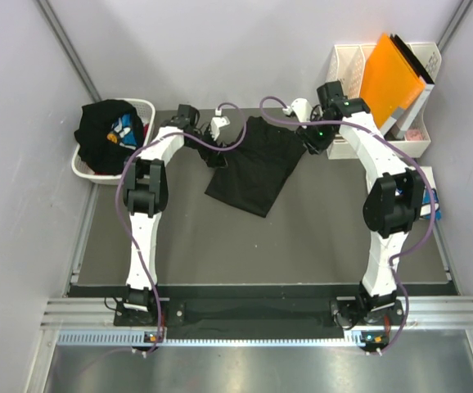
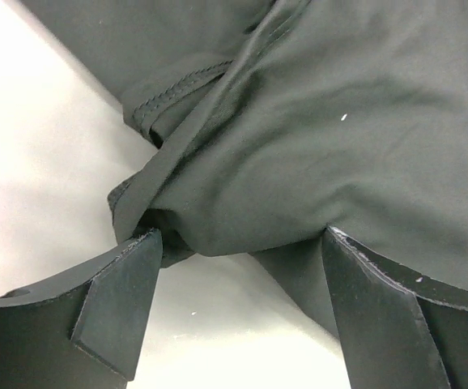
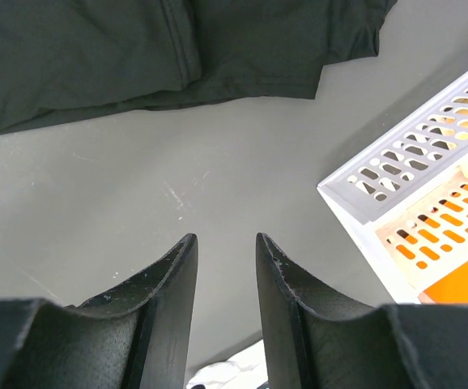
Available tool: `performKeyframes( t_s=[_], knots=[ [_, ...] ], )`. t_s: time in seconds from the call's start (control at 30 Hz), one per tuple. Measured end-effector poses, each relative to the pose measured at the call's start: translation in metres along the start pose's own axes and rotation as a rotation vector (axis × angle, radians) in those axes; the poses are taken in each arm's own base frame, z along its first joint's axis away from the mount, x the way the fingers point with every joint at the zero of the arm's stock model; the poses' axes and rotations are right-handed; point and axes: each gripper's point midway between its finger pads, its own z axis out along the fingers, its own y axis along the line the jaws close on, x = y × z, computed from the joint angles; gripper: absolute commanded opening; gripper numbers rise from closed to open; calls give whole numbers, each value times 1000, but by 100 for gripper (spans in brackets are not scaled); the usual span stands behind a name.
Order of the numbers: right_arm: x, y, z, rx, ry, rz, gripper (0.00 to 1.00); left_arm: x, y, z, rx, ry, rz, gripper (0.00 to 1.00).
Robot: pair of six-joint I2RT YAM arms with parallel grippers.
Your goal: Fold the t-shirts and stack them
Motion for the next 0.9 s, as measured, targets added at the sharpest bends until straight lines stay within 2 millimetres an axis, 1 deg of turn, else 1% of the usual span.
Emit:
performKeyframes(
  t_s=[0.03, 0.13, 0.23, 0.3, 0.53, 0.6, 0.67, 0.7, 0.77, 0.9],
  knots=[
    [0, 0, 0, 1, 1, 0, 36, -1, -1, 0, 5, -5, 0, 79],
    [0, 0, 0, 2, 1, 0, 36, -9, -4, -2, 25, -29, 0, 74],
    [0, 0, 0, 2, 1, 0, 36, -20, -7, -6, 48, -62, 8, 73],
    [0, 0, 0, 2, 1, 0, 36, -23, -8, -7, 58, -75, 11, 73],
    [0, 0, 0, 2, 1, -1, 36, -26, -14, -7, 86, -93, 5, 72],
    [0, 0, 0, 2, 1, -1, 36, -27, -14, -7, 89, -96, 5, 68],
    [0, 0, 0, 2, 1, -1, 36, -28, -15, -7, 91, -99, 4, 62],
    [0, 0, 0, 2, 1, -1, 36, -28, -14, -7, 90, -100, 3, 57],
    [0, 0, 0, 2, 1, 0, 36, -29, -14, -7, 89, -104, -3, 52],
    [0, 0, 0, 2, 1, 0, 36, -32, -12, -6, 83, -114, 8, 51]
  ],
)
